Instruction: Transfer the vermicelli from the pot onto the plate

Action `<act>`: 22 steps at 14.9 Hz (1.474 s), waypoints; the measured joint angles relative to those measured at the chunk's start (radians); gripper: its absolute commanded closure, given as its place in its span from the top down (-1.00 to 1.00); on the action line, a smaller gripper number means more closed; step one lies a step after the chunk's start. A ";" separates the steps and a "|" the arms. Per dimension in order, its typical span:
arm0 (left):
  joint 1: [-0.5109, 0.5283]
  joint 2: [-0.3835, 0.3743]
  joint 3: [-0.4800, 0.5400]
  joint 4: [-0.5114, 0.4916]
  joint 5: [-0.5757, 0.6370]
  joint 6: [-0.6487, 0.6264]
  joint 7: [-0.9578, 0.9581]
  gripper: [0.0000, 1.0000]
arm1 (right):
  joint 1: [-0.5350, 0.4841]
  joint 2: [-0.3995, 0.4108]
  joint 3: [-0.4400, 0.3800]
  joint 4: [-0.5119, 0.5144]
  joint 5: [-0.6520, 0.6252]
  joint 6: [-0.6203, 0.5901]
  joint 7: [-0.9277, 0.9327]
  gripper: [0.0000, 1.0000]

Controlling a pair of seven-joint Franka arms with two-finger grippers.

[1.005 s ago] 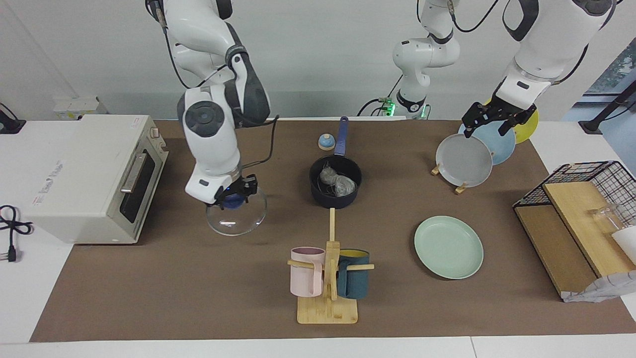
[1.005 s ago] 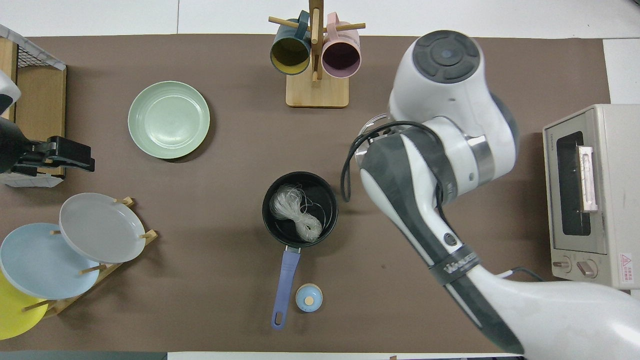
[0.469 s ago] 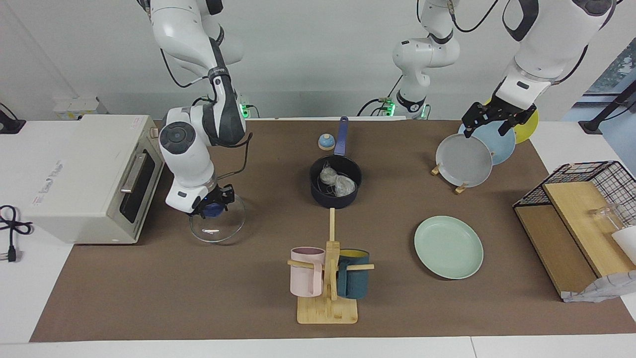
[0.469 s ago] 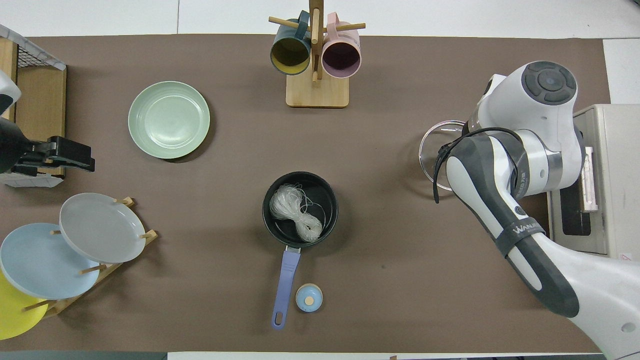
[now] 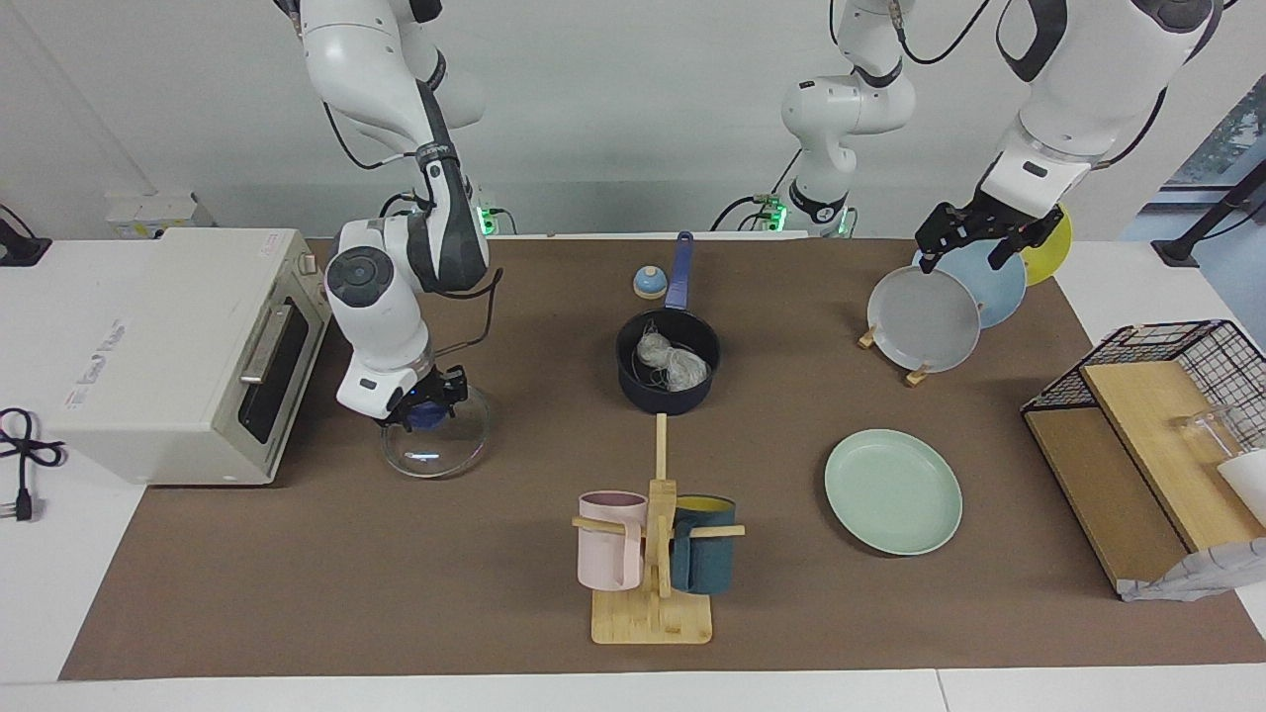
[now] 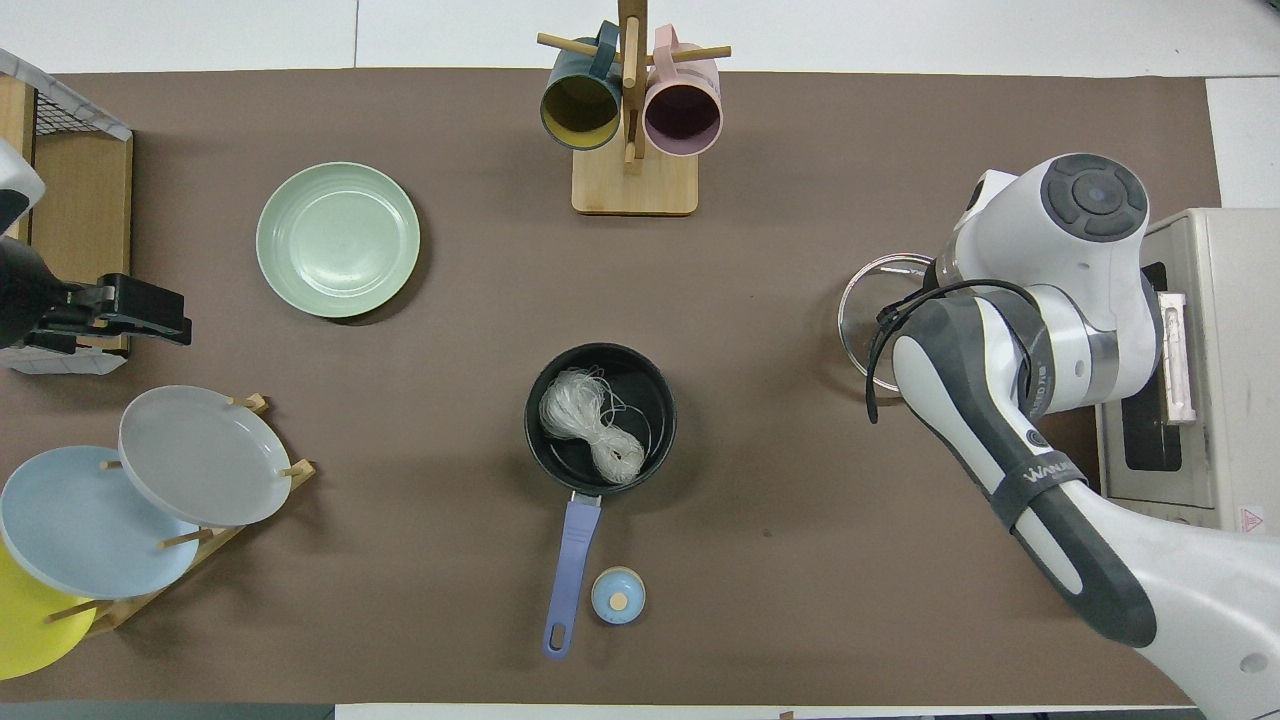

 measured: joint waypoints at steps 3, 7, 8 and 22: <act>-0.001 -0.005 -0.006 0.000 -0.001 0.002 0.000 1.00 | 0.000 -0.001 0.000 -0.015 0.000 0.009 0.001 0.63; -0.123 0.006 -0.023 -0.007 -0.012 0.040 -0.075 1.00 | 0.000 -0.011 0.000 -0.016 0.000 0.010 0.002 1.00; -0.179 0.020 -0.026 -0.020 -0.017 0.076 -0.129 1.00 | 0.000 -0.015 0.000 -0.014 0.000 0.010 0.002 1.00; -0.531 0.247 -0.032 -0.305 -0.068 0.579 -0.383 1.00 | -0.108 -0.217 -0.008 0.378 -0.001 -0.622 0.007 1.00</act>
